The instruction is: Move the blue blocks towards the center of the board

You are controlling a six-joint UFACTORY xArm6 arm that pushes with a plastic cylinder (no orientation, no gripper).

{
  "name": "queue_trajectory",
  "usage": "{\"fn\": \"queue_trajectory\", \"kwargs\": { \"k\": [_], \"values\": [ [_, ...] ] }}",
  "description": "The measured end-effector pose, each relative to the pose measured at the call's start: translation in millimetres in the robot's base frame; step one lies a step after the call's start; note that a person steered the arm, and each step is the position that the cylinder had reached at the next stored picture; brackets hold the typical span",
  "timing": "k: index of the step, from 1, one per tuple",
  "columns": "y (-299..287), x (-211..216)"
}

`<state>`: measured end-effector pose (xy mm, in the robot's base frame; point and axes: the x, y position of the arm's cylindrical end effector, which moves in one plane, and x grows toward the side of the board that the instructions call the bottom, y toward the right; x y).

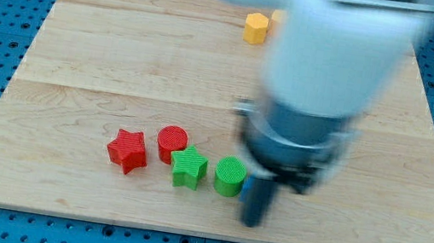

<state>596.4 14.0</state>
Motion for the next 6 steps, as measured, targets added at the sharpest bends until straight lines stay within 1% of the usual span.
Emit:
{"fn": "queue_trajectory", "kwargs": {
  "k": [1, 2, 4, 6],
  "values": [
    [14.6, -12.8],
    [57.6, -6.8],
    [34.0, -70.7],
    [67.2, -3.3]
  ]
}}
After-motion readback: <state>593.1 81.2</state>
